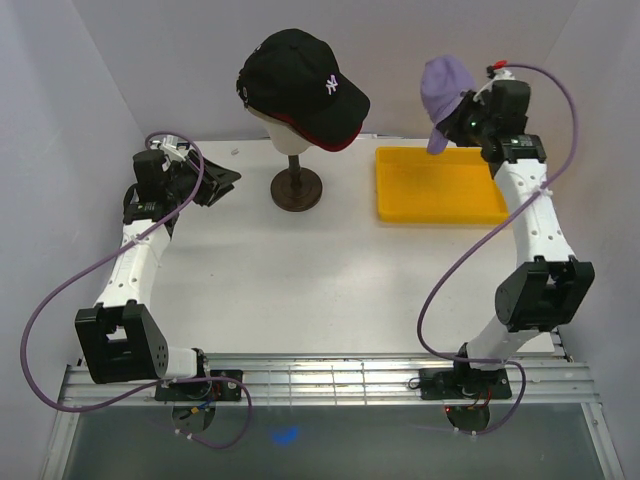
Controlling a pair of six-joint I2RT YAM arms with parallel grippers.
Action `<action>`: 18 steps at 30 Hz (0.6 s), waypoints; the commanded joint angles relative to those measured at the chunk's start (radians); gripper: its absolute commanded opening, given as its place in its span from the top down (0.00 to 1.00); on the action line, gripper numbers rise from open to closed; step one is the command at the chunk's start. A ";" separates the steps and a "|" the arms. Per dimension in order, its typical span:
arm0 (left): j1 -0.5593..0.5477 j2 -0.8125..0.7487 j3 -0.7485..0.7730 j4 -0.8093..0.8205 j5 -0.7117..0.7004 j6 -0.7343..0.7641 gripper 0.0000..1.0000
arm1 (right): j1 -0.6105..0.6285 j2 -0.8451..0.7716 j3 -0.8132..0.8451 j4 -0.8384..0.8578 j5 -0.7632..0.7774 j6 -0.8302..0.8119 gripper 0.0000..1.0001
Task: Stack the hats
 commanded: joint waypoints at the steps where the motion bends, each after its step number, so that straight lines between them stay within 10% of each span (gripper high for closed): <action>1: -0.004 -0.051 0.034 -0.012 0.014 0.015 0.47 | -0.122 -0.120 0.015 0.149 -0.213 0.230 0.92; 12: -0.004 -0.049 0.030 0.002 0.029 0.009 0.47 | -0.104 0.017 -0.048 1.319 -0.479 1.295 0.92; 18: -0.004 -0.042 0.017 0.023 0.045 0.001 0.47 | 0.073 0.268 0.303 1.431 -0.405 1.553 0.92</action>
